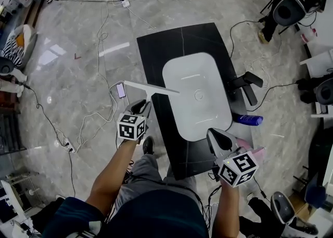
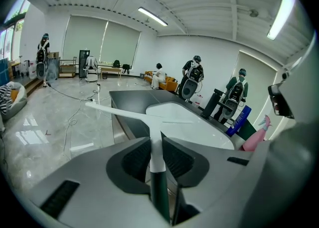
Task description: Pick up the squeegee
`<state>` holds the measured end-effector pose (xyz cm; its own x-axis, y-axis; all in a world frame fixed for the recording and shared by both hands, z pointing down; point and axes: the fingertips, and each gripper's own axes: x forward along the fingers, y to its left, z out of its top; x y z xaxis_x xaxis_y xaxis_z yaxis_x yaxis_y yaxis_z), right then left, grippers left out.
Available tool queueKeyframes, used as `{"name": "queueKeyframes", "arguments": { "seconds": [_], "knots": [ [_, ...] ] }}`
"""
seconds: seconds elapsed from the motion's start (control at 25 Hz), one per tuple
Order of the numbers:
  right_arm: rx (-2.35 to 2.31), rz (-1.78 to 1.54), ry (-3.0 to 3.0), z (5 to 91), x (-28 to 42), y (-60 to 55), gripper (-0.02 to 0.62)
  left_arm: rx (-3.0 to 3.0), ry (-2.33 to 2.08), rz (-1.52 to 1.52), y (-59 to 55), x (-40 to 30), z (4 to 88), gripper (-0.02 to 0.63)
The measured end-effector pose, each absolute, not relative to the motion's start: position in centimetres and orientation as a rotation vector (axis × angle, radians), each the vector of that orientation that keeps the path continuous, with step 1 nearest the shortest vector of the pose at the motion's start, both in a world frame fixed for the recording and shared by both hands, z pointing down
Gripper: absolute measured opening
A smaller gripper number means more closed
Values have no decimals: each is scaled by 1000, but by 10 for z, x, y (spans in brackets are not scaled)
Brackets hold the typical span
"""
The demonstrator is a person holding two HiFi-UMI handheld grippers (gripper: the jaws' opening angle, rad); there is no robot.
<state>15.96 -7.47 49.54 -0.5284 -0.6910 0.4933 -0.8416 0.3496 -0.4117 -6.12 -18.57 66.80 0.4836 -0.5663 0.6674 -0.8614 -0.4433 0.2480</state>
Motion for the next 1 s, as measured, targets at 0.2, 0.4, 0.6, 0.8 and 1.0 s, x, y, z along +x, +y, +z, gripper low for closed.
{"name": "queueKeyframes", "arguments": {
  "seconds": [0.2, 0.4, 0.6, 0.8, 1.0],
  "knots": [
    [1381, 969, -2379, 500, 154, -70, 11, 2161, -1156, 637, -178, -68, 659, 78],
    [1390, 989, -2395, 496, 148, -67, 11, 2135, -1154, 615, -165, -78, 651, 78],
    [1407, 987, -2424, 486, 142, -68, 11, 2141, -1133, 608, -155, -84, 643, 78],
    [1424, 998, -2438, 482, 137, -66, 11, 2158, -1120, 599, -152, -88, 631, 78],
    [1456, 1026, -2445, 476, 132, -63, 11, 2171, -1106, 605, -152, -96, 622, 78]
  ]
}}
